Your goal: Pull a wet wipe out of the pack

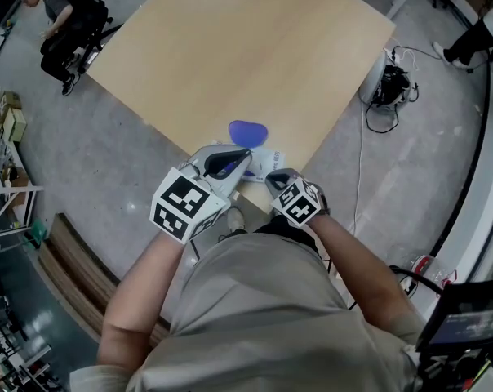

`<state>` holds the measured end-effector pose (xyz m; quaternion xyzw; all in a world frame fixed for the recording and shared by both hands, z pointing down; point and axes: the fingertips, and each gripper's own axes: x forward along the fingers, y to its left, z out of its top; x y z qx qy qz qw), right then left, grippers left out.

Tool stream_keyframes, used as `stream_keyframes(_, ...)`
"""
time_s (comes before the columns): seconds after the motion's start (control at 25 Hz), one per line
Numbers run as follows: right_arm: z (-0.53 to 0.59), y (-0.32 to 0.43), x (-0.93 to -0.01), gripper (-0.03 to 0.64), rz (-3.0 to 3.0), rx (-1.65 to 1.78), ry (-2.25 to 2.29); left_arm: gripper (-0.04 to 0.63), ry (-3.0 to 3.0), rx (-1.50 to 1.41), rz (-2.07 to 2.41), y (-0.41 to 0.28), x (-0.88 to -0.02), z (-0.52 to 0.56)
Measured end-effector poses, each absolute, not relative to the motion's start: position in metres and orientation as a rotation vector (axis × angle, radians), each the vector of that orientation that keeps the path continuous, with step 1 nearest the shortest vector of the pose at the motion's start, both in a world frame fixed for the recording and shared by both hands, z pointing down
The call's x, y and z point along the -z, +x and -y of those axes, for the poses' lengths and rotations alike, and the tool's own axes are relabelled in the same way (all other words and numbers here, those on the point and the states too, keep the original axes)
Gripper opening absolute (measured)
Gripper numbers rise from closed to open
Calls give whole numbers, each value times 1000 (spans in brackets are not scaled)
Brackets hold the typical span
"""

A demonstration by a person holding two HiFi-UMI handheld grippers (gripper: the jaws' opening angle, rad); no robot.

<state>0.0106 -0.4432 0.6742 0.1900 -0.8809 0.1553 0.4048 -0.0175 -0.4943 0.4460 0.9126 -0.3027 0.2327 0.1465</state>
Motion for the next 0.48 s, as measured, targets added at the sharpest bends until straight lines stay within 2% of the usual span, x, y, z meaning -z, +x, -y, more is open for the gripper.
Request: stream_keyframes(0.48,412,8,-599,6,2284,-440,797,8,2730,-377,863,-90,-400,446)
